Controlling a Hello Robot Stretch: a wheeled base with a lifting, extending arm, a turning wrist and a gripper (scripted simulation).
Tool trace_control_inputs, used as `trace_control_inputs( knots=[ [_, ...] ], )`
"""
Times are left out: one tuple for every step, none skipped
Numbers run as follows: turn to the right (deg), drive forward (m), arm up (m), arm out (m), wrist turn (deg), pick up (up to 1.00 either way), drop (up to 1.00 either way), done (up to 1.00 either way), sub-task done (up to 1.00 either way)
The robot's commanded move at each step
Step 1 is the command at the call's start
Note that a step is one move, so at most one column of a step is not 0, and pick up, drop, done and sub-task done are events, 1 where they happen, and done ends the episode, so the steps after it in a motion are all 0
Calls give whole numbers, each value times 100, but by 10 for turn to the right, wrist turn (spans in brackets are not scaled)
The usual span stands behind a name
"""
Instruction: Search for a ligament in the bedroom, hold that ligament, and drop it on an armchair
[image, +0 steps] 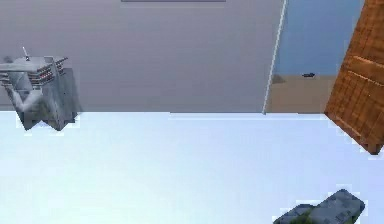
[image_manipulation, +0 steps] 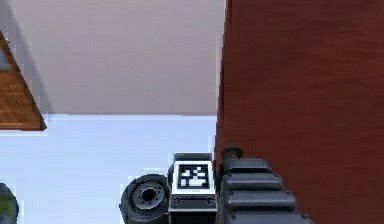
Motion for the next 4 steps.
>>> trace_control_inputs(
  knots=[
    [270, 0, 0, 0, 0, 0, 0, 0, 0],
    [0, 100, 0, 0, 0, 0, 0, 0, 0],
    [0, 100, 0, 0, 0, 0, 0, 0, 0],
    [60, 0, 0, 0, 0, 0, 0, 0, 0]
  ],
)
